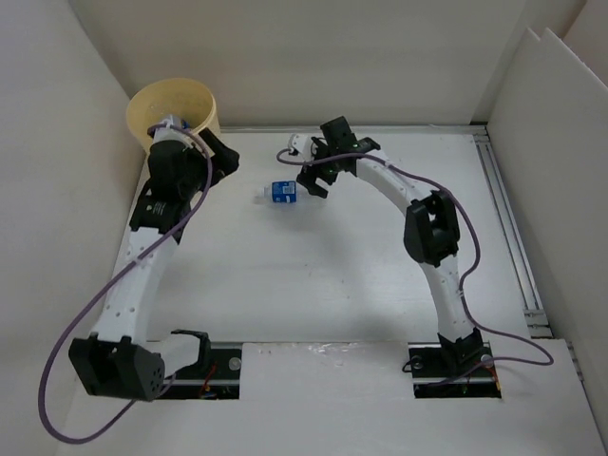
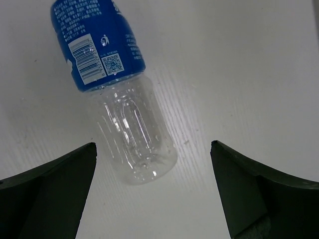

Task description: Put the plastic bottles in the bin

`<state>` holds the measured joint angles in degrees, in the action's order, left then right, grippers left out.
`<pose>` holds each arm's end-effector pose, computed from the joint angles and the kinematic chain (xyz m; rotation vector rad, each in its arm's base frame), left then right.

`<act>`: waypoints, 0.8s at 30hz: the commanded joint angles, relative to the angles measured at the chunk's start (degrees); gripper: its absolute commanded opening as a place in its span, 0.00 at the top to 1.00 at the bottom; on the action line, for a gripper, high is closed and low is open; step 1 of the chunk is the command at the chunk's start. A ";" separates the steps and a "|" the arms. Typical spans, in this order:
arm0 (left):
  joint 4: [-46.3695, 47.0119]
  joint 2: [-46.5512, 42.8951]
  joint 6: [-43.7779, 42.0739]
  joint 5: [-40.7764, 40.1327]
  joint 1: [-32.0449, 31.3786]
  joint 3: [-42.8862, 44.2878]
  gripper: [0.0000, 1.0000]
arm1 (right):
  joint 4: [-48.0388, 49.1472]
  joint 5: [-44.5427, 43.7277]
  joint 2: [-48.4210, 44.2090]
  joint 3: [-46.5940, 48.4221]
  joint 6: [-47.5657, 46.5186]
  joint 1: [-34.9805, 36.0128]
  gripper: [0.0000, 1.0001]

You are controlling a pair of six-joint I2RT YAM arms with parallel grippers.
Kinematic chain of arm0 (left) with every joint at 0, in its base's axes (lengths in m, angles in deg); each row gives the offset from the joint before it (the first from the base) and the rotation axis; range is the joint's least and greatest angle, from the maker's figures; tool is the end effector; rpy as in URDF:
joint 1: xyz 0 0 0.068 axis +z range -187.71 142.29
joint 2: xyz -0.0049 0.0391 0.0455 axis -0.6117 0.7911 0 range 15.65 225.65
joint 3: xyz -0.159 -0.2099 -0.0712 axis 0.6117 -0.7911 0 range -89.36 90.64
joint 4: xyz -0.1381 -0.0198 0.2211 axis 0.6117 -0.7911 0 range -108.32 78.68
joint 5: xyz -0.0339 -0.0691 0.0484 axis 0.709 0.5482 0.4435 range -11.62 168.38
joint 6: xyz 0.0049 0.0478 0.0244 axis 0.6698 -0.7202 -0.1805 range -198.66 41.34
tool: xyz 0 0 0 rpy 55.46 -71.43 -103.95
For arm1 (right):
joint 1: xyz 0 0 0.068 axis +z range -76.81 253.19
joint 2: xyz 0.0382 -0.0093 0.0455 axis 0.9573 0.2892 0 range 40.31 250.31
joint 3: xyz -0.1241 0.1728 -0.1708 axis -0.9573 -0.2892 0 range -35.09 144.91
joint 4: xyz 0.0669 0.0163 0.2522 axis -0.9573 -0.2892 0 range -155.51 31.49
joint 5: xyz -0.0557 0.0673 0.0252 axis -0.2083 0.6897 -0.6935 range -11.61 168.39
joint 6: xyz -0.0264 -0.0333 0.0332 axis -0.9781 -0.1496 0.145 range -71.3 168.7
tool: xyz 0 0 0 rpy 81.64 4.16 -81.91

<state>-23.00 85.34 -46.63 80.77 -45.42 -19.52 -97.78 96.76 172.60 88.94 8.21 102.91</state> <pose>0.2778 -0.0391 0.3997 -0.3499 1.7692 -0.5359 0.4474 0.2682 0.2534 -1.4792 1.8461 0.2940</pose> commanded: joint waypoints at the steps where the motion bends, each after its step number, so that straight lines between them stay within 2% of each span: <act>1: -0.09 -10.96 -0.64 5.07 1.11 -4.53 0.00 | 5.93 -0.28 -1.68 -3.05 -1.09 1.05 0.00; 3: -1.84 -16.39 -2.92 5.60 1.11 -7.34 0.00 | 7.45 2.44 -0.64 -3.70 -0.55 0.26 0.00; 7: -6.67 -22.21 -5.31 6.74 1.11 -9.54 0.00 | 3.41 3.17 2.97 1.39 -0.03 -0.45 0.00; 14: -8.71 -26.17 -5.23 9.47 1.11 -14.55 0.00 | 4.29 0.27 5.25 -2.91 1.55 0.70 0.04; 19: -9.84 -28.56 -5.22 10.26 1.11 -15.88 0.00 | 5.60 1.76 5.26 -4.58 2.70 0.17 0.05; 22: -10.38 -28.56 -5.22 10.78 1.11 -15.88 0.00 | 3.15 0.97 7.27 -2.74 2.70 0.70 0.11; 24: -10.38 -28.56 -5.22 11.31 1.11 -15.36 0.00 | 2.45 0.97 7.89 -2.21 3.22 0.70 0.25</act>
<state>-34.21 57.72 -51.20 90.35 -44.37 -35.78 -94.96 97.44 179.35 84.44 10.29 103.02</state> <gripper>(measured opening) 0.997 0.780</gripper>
